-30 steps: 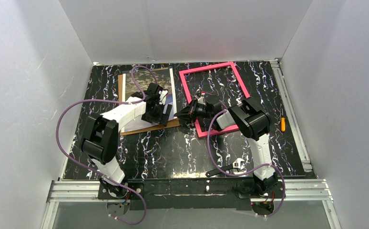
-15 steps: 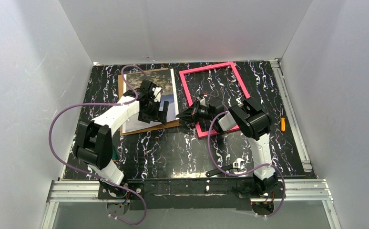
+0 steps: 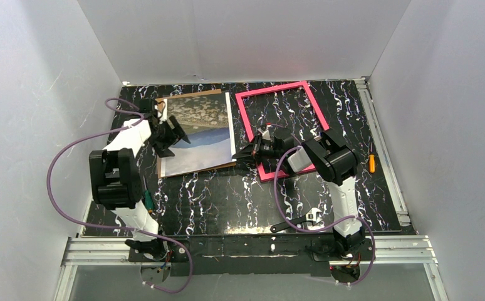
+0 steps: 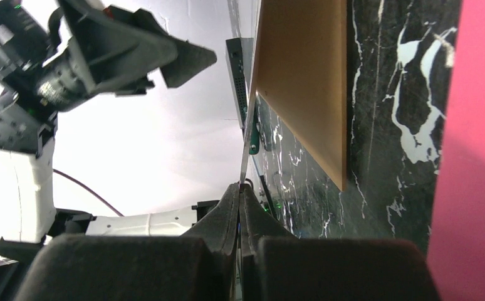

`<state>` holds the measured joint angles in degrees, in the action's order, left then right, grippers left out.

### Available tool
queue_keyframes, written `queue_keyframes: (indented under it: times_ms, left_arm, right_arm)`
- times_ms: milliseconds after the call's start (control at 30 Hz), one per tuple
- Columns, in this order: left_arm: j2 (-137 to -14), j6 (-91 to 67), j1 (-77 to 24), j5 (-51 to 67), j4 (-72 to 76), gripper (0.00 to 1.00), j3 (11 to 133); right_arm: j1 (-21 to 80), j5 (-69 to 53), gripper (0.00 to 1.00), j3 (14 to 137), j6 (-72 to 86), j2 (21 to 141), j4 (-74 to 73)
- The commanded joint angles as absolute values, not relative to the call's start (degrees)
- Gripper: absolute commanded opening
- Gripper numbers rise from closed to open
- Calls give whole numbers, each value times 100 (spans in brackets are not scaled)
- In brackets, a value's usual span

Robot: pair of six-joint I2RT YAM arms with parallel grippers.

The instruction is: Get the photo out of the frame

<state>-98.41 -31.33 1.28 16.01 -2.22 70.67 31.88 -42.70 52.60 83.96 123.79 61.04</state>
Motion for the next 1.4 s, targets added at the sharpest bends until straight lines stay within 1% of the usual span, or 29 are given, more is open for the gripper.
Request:
queue_keyframes:
  times_ms: [0, 67, 200, 333, 433, 533, 633, 800, 867, 967, 1133, 1267, 1367]
  left_arm:
    - [-10036, -3348, 654, 1736, -299, 75, 7079]
    - [-10139, -3337, 780, 1679, -121, 72, 7030]
    - [-10434, -3353, 971, 1645, 55, 73, 7002]
    - [-10481, -3245, 1106, 1575, 397, 73, 6884]
    - [-10659, -3207, 1137, 1507, 138, 77, 7054]
    - [-10716, -3353, 1196, 1486, 229, 78, 6942]
    - [-10785, -3438, 1226, 1430, 157, 81, 6943]
    - [-10881, -3589, 1253, 1374, 41, 82, 6965]
    - [-10909, -3622, 1263, 1371, 31, 82, 6956]
    - [-10948, -3643, 1272, 1388, 35, 82, 6956]
    - [-11015, -3710, 1268, 1402, 49, 83, 6926]
    - [-11029, -3743, 1274, 1430, 82, 83, 6904]
    - [-11044, -3725, 1272, 1446, 71, 83, 6913]
  right_arm:
    - [3171, -4412, 1, 5315, 8228, 12091, 6121]
    - [3171, -4415, 1, 5295, 8186, 12016, 6086]
    - [3186, -4423, 1, 5340, 7954, 11830, 5700]
    - [3184, -4430, 1, 5349, 7763, 11620, 5387]
    - [3196, -4412, 1, 5440, 7468, 11446, 4901]
    - [3198, -4412, 1, 5533, 7264, 11242, 4511]
    - [3219, -4306, 1, 5802, 6688, 10996, 3482]
    - [3243, -3939, 1, 6329, 5751, 10527, 1651]
    - [3243, -3674, 1, 6586, 5359, 10319, 635]
    - [3244, -3585, 1, 6768, 5076, 10072, 35]
    - [3190, -3542, 1, 7354, 4496, 9816, -1432]
    - [3040, -3157, 1, 7808, 3862, 9460, -2912]
    - [2803, -2846, 1, 7962, 3384, 9020, -3736]
